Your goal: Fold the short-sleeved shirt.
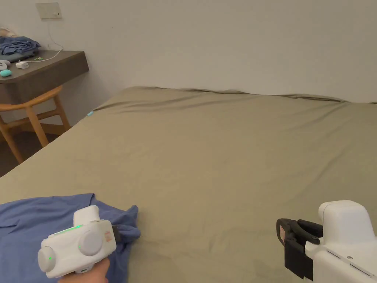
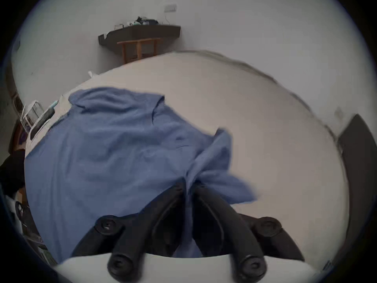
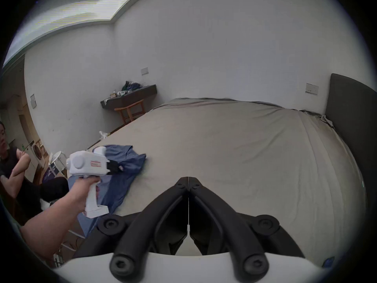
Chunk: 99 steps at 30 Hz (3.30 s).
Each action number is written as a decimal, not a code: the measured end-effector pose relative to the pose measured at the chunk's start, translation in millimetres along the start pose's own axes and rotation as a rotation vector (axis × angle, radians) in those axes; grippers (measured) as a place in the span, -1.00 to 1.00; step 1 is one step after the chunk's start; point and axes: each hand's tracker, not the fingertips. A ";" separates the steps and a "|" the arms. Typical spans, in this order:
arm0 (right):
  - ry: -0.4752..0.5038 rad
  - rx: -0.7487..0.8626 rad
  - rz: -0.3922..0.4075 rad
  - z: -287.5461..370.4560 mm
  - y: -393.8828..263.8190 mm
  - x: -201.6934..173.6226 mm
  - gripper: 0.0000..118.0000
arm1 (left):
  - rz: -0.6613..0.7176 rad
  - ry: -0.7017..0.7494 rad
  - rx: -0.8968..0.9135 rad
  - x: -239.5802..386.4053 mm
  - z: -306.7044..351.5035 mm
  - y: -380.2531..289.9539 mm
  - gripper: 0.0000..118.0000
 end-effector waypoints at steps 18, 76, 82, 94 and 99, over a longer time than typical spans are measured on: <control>-0.447 0.302 -0.115 242.4 23.9 124.4 -0.95 | -0.329 -0.593 0.183 306.0 247.2 13.2 -0.96; -0.267 0.007 -0.160 147.5 -74.4 184.7 -0.95 | -0.424 -0.065 -0.210 148.0 -67.2 -51.4 1.00; -0.292 -0.040 -0.198 132.7 -86.4 200.8 -0.95 | -0.393 -0.028 -0.247 144.4 -91.2 -65.0 1.00; -0.557 -0.204 -0.221 142.6 -138.1 282.2 -0.92 | -0.135 -0.461 -0.231 160.4 38.1 -51.5 -1.00; -0.509 -0.313 -0.213 129.6 -162.9 314.0 0.96 | -0.118 -0.549 -0.134 152.0 96.0 -36.3 -1.00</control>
